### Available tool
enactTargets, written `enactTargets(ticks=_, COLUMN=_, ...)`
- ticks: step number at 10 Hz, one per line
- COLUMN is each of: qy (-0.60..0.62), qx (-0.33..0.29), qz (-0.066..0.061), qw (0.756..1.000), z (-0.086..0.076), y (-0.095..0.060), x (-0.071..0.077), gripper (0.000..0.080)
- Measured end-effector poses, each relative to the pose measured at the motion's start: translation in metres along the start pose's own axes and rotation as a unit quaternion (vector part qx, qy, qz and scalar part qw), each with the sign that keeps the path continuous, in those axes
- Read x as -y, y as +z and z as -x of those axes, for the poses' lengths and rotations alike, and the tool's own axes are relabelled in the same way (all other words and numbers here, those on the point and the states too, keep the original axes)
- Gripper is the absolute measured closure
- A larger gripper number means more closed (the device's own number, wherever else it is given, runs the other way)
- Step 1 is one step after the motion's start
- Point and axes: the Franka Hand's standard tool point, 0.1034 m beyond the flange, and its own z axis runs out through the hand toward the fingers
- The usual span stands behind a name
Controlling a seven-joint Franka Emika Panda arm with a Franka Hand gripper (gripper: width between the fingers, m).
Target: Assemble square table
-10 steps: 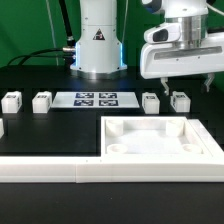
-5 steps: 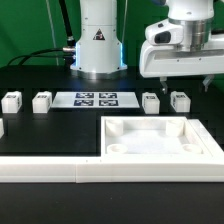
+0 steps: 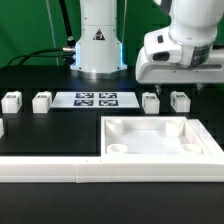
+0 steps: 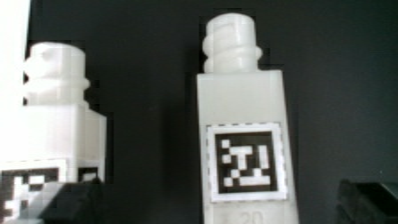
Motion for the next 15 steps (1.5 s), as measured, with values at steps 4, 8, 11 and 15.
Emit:
enactTargets(ticks=4, qy=-0.015, qx=0.154, qz=-0.008, qw=0.988, z=0.000, y=0.005, x=0.003, gripper=0.0151)
enactTargets(ticks=8, qy=-0.015, qx=0.200, qz=-0.007, qw=0.980, z=-0.003, y=0.016, x=0.003, gripper=0.0151)
enactTargets(ticks=11, qy=-0.014, qx=0.201, qz=-0.007, qw=0.980, z=-0.003, y=0.022, x=0.003, gripper=0.0151)
enactTargets(ticks=15, qy=-0.012, qx=0.198, qz=-0.007, qw=0.980, z=-0.005, y=0.023, x=0.003, gripper=0.0511)
